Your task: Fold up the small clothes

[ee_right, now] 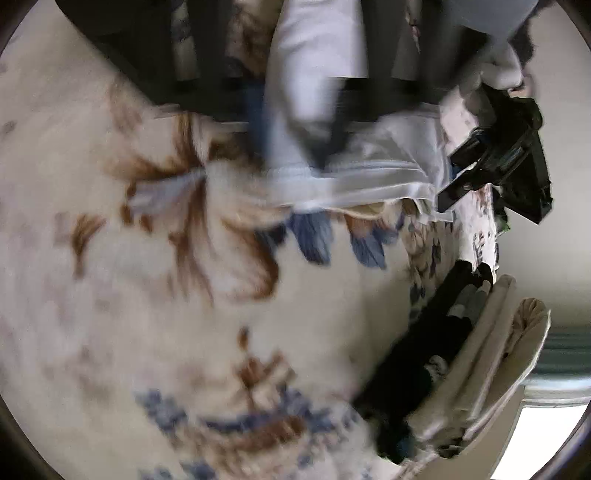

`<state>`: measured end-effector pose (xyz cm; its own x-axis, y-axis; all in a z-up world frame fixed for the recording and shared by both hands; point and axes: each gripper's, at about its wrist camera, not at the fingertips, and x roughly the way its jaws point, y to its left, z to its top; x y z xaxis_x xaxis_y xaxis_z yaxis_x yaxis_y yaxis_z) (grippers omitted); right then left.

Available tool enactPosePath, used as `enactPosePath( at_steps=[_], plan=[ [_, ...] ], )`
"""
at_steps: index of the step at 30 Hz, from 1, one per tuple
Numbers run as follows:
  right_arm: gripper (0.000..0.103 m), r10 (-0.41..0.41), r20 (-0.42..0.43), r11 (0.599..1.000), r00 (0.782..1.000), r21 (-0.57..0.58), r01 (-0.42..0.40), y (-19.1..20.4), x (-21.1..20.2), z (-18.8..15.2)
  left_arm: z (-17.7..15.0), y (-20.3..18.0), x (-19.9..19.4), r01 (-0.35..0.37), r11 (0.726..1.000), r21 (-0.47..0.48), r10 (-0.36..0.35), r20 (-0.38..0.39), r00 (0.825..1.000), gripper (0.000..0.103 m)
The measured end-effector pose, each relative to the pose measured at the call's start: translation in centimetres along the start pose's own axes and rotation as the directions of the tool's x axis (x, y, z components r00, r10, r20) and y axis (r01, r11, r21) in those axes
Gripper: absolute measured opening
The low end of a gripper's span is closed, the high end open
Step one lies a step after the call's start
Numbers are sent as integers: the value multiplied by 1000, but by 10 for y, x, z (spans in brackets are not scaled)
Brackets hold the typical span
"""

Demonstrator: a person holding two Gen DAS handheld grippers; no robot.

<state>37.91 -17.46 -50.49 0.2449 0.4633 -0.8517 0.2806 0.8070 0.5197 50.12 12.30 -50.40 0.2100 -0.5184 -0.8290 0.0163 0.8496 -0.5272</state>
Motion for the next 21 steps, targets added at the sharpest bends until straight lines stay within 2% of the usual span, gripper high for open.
enactPosePath(
  at_steps=[3,6,9,11,12,13,14,16,17,18,19,20,21],
  plan=[
    [7,-3,71,1000,997,-27,5,10,-15,0,3,0,0,-14,1000,-1,14,26,1000,9],
    [5,-40,108,998,993,-45,45,15,-23,2,6,14,7,-28,999,-40,28,8,1000,9],
    [5,-85,84,996,993,-16,87,8,-18,14,8,28,14,-11,995,-102,9,-26,1000,13],
    [5,-85,57,996,995,3,85,4,-12,22,10,33,8,25,985,-171,-32,-38,999,13],
    [5,-78,41,997,996,19,77,2,-10,25,10,35,-1,46,979,-197,-51,-22,998,14],
    [5,-60,28,998,998,33,59,1,-8,27,9,35,-16,73,974,-215,-68,27,997,15],
    [5,-35,14,998,999,44,35,-1,-12,28,7,34,-29,75,973,-217,-62,68,996,20],
    [10,-35,0,998,999,47,35,-2,-19,26,1,31,-59,68,974,-217,-34,157,987,49],
    [18,-25,-2,999,1000,41,25,-2,-25,23,-5,29,-76,59,974,-218,-16,197,980,87],
    [34,-35,-1,999,999,38,35,-1,-33,18,-10,29,-88,42,975,-219,7,219,976,103],
    [44,-44,-3,998,999,39,44,-1,-39,13,-18,27,-101,23,976,-216,31,240,970,103],
    [59,-40,-12,998,999,42,41,-1,-46,5,-29,26,-115,1,976,-218,55,250,967,103],
    [67,-36,-19,998,999,49,37,0,-52,-3,-42,26,-125,-17,973,-230,76,248,966,103]
  ],
)
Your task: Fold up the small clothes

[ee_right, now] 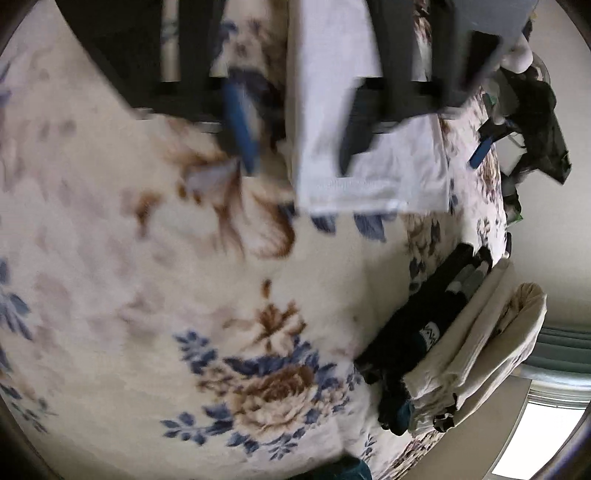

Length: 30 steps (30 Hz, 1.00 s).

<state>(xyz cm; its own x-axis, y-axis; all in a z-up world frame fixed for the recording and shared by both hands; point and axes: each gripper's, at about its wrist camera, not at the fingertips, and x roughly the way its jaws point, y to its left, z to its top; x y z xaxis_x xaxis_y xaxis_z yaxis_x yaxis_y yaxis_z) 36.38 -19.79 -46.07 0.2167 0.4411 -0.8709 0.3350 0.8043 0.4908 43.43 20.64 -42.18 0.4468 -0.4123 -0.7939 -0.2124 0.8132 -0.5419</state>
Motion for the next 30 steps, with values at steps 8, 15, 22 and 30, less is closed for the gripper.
enactPosePath(
  at_steps=[8,15,22,30],
  plan=[
    [85,15,-110,1000,994,18,-13,1,-34,-62,-113,50,-83,-83,964,-251,76,-37,996,103],
    [85,52,-215,998,975,-14,-57,-9,30,-29,-231,64,-35,-43,888,-457,-20,-131,991,103],
    [85,112,-261,982,959,-119,-147,3,85,27,-254,65,7,-6,798,-603,21,19,1000,102],
    [15,223,-301,955,927,-126,-270,25,123,19,-246,66,-17,-13,809,-588,112,132,985,25]
  ],
)
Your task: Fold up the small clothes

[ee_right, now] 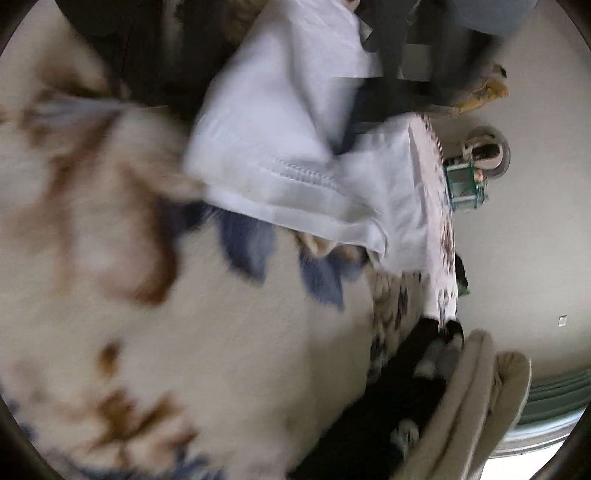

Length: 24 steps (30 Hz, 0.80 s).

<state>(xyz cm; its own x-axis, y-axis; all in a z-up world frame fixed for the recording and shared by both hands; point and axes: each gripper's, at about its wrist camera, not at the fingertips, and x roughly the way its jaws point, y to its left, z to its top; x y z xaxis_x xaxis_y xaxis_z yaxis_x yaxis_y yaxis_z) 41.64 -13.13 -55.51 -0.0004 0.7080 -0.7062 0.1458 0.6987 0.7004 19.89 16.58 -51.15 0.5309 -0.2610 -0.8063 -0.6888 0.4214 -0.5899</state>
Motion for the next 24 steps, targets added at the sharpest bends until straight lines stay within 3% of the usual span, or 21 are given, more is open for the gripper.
enactPosePath(
  at_steps=[4,7,9,11,13,14,15,17,21,24],
  plan=[
    [12,44,80,993,996,104,-52,-11,-13,-20,23,-17,-8,-14,990,140,16,-17,1000,19],
    [11,49,129,988,990,142,-67,-15,-41,-56,54,-41,-12,-7,952,306,20,-41,999,19],
    [11,35,131,983,991,172,-57,-17,-56,-91,81,-60,-6,-17,906,424,46,-57,997,19],
    [11,11,115,981,993,189,-32,-14,-62,-125,103,-71,8,-15,865,502,78,-104,991,23],
    [12,6,53,981,999,192,-16,-15,-59,-142,116,-76,22,-33,850,525,126,-143,982,31],
    [15,-24,11,983,1000,180,22,-16,-58,-146,120,-73,23,-25,854,519,130,-167,977,38],
    [19,-76,-24,984,997,160,79,-16,-57,-146,122,-71,19,-25,861,509,127,-168,978,58],
    [29,-172,-37,979,984,108,175,-15,-68,-144,122,-61,1,17,891,454,64,-163,985,81],
    [45,-285,85,958,955,7,285,0,-114,-118,122,-43,-20,46,943,329,-9,-113,994,84],
    [62,-294,106,949,950,-83,304,16,-122,-82,121,-34,-12,47,962,270,-22,-93,995,84]
  ],
)
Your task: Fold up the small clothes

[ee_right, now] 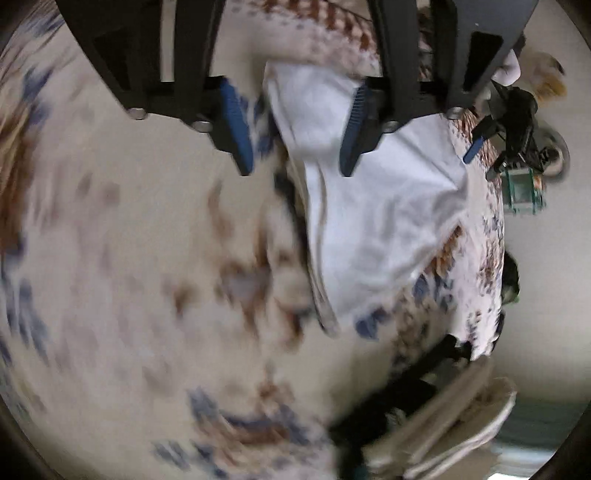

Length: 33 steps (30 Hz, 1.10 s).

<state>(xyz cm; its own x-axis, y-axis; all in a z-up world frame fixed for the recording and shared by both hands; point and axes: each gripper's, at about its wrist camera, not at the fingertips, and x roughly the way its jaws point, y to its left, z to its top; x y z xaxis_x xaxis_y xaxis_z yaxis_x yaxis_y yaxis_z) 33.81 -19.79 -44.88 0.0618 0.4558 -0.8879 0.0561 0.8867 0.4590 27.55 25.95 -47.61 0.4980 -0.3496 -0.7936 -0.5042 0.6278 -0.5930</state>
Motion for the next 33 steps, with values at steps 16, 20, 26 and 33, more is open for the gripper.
enactPosePath(
  at_steps=[16,20,26,33],
  plan=[
    [4,-18,4,978,1000,-206,18,53,82,111,6,-19,30,-101,990,103,103,-19,994,84],
    [3,-19,88,992,996,-123,29,42,62,112,4,-22,32,-114,985,132,119,-35,992,92],
    [3,-64,80,990,995,-119,73,38,68,120,6,-26,40,-159,974,164,167,-35,985,93],
    [14,-25,-11,993,1000,-111,24,36,65,118,8,-27,45,-142,977,162,154,-62,986,93]
  ],
)
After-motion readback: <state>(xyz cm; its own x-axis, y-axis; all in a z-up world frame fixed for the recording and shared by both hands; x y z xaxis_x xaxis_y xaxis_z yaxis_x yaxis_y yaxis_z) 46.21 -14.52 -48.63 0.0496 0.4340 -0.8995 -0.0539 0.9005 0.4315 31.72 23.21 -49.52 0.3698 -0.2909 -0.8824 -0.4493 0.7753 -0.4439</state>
